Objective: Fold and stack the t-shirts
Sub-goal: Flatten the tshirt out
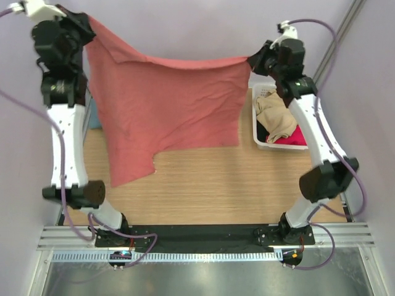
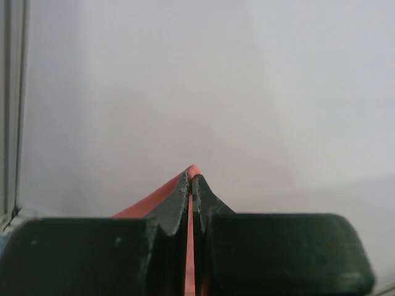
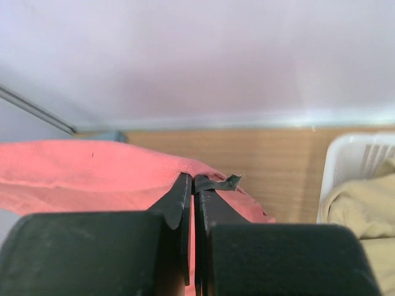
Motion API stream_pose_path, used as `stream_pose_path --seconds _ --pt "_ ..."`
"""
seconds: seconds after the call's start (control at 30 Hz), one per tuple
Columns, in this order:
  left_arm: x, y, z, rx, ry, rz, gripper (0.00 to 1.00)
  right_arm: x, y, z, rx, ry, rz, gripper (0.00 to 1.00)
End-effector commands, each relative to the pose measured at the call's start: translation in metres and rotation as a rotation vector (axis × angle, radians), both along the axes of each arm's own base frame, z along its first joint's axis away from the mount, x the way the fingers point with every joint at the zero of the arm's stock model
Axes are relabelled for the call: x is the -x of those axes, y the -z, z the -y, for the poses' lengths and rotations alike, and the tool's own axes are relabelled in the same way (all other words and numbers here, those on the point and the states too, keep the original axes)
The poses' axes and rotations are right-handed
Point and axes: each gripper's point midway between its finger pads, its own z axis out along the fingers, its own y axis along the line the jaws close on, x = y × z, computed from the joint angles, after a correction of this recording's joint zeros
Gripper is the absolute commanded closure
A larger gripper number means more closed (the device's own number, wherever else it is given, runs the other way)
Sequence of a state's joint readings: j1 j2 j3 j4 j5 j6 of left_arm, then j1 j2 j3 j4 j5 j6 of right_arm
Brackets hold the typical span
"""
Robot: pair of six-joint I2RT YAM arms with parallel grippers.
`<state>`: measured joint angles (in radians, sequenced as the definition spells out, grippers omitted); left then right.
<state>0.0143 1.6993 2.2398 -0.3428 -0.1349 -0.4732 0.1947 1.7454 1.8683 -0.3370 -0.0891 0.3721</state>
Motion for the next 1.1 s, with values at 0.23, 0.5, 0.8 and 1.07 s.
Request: stream_pose_path --seconds 0.23,0.5,0.8,1.07 --pt "0.237 -0.143 0.001 0.046 -0.002 0.411 0.99 0.151 -0.188 0.019 -0.092 -0.051 0.459 0.99" --pt "0.357 -0.183 0.01 0.065 0.052 0.627 0.99 0.25 -0.253 0.026 -0.126 -0.084 0.643 0.99" --pt "0.366 -0.175 0.01 0.104 0.074 0.626 1.0 0.278 -0.246 0.034 -0.076 -0.047 0.682 0.99" --pt "0.233 -0.08 0.009 0.073 0.012 0.271 0.99 0.18 -0.12 0.009 0.014 -0.013 0.382 0.99"
